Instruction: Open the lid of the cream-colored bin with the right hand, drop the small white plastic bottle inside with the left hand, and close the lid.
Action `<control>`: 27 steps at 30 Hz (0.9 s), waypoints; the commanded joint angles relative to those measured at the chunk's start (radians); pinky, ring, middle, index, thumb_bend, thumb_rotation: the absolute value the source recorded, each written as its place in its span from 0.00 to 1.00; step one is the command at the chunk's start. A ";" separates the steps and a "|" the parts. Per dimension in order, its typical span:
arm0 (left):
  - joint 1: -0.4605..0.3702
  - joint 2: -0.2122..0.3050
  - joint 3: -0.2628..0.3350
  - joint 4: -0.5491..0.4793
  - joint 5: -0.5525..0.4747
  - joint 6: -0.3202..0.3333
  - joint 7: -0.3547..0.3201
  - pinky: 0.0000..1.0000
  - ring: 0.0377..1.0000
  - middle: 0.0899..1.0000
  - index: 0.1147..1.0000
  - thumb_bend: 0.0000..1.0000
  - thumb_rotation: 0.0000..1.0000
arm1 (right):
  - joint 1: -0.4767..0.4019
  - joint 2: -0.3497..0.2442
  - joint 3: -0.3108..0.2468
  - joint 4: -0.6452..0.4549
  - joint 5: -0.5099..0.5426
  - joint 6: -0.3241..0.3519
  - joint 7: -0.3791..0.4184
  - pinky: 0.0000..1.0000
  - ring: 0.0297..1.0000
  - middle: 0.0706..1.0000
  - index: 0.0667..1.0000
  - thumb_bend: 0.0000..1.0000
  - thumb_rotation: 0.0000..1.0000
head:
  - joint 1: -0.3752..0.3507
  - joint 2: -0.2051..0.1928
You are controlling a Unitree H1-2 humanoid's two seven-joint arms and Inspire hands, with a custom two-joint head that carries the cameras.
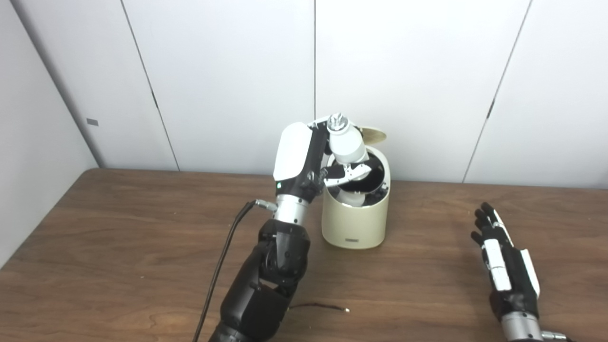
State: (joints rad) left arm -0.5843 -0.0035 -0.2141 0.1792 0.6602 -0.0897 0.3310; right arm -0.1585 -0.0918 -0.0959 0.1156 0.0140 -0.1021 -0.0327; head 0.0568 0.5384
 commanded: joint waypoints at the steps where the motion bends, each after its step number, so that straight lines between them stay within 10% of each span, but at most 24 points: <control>1: -0.064 -0.006 -0.002 0.023 0.002 -0.055 0.041 0.34 0.38 0.44 0.46 0.47 0.00 | 0.043 0.032 0.009 0.046 0.014 -0.018 0.000 0.94 0.96 0.94 0.93 0.62 0.87 | -0.001 0.001; 27: -0.160 0.038 -0.073 0.406 0.081 -0.274 0.265 0.35 0.39 0.46 0.43 0.47 0.00 | 0.041 0.051 0.013 0.030 -0.003 -0.008 -0.018 0.90 0.94 0.91 0.90 0.59 0.88 | -0.015 0.001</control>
State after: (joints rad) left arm -0.6851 0.0328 -0.2878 0.5988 0.7347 -0.3389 0.5575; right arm -0.1590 -0.0796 -0.0976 0.1112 0.0115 -0.1020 -0.0426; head 0.0414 0.5384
